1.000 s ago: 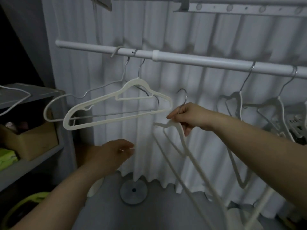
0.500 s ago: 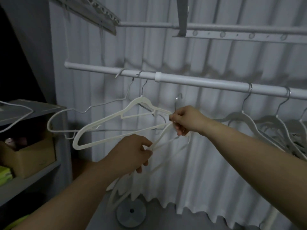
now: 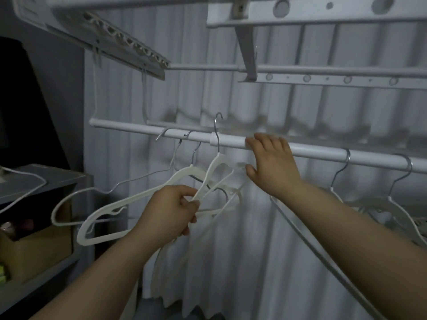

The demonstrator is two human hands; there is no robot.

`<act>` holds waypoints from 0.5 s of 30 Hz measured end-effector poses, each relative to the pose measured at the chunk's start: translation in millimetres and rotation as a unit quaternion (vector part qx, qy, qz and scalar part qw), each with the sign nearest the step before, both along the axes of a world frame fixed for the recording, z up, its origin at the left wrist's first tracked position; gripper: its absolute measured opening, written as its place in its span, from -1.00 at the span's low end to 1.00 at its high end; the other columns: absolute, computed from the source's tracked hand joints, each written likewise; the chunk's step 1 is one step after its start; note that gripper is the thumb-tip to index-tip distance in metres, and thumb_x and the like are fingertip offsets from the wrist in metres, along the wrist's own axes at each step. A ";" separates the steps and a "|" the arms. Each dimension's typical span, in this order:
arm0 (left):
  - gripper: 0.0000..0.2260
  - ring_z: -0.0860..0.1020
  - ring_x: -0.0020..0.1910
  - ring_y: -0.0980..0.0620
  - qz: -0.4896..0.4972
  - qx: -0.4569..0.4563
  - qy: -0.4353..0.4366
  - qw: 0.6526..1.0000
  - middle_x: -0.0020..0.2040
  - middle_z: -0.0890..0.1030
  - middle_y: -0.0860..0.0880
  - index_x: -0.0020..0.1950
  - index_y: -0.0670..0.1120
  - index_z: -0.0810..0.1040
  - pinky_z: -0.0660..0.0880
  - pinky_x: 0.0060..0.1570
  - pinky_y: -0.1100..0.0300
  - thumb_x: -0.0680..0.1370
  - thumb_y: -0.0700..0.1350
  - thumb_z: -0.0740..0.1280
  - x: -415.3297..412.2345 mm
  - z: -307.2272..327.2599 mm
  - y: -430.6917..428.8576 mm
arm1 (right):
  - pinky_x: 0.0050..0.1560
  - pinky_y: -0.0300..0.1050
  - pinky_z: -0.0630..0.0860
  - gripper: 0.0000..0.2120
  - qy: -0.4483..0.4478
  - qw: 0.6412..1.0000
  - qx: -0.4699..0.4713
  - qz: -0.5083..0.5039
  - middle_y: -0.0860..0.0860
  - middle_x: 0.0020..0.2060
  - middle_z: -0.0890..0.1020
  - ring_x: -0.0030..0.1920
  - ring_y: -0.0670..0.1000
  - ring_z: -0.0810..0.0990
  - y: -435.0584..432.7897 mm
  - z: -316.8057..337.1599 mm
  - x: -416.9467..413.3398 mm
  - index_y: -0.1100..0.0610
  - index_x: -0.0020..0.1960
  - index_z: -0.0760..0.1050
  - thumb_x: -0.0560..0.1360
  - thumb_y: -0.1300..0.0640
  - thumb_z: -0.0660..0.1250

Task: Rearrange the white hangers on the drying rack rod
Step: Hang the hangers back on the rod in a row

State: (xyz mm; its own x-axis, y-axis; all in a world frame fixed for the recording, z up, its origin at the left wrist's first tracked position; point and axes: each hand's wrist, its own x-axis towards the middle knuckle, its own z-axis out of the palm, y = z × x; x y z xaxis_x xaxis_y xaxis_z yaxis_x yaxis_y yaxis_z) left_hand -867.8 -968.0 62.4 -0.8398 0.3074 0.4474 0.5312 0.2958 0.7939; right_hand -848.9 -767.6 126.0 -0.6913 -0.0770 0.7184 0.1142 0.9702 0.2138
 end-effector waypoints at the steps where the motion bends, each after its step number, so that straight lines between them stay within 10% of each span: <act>1: -0.82 0.43 -0.70 0.17 0.002 -0.006 -0.003 1.000 -0.61 0.54 0.08 -0.18 0.08 0.51 0.37 -0.62 0.35 0.51 -0.20 0.27 -1.1 0.3 3.5 | 0.36 -0.07 -0.04 -0.49 0.000 1.000 0.002 0.004 0.09 0.39 0.28 0.37 0.09 0.23 1.5 1.2 -0.8 0.15 0.39 0.22 0.48 0.05 0.22; 10: -0.78 0.44 -0.67 0.19 0.002 -0.056 -0.046 0.997 -0.59 0.55 0.09 -0.25 0.16 0.49 0.41 -0.57 0.34 0.51 -0.15 0.27 -10.3 -10.2 23.0 | 0.13 0.00 0.30 -0.52 0.017 0.998 -0.042 0.050 0.13 0.20 0.47 0.18 0.17 0.42 -1.5 22.8 -15.3 0.14 0.35 0.29 0.50 -0.06 0.21; 15: -0.90 0.61 -0.30 0.15 0.065 -0.083 0.001 0.994 -0.34 0.64 0.13 -0.19 0.19 0.54 0.57 -0.17 0.17 0.49 0.03 0.27 -10.8 -10.9 19.3 | 0.11 -0.03 0.27 -0.53 -0.005 0.997 -0.006 0.072 0.06 0.25 0.46 0.18 0.14 0.43 -13.8 22.2 -35.1 0.07 0.36 0.27 0.51 -0.09 0.17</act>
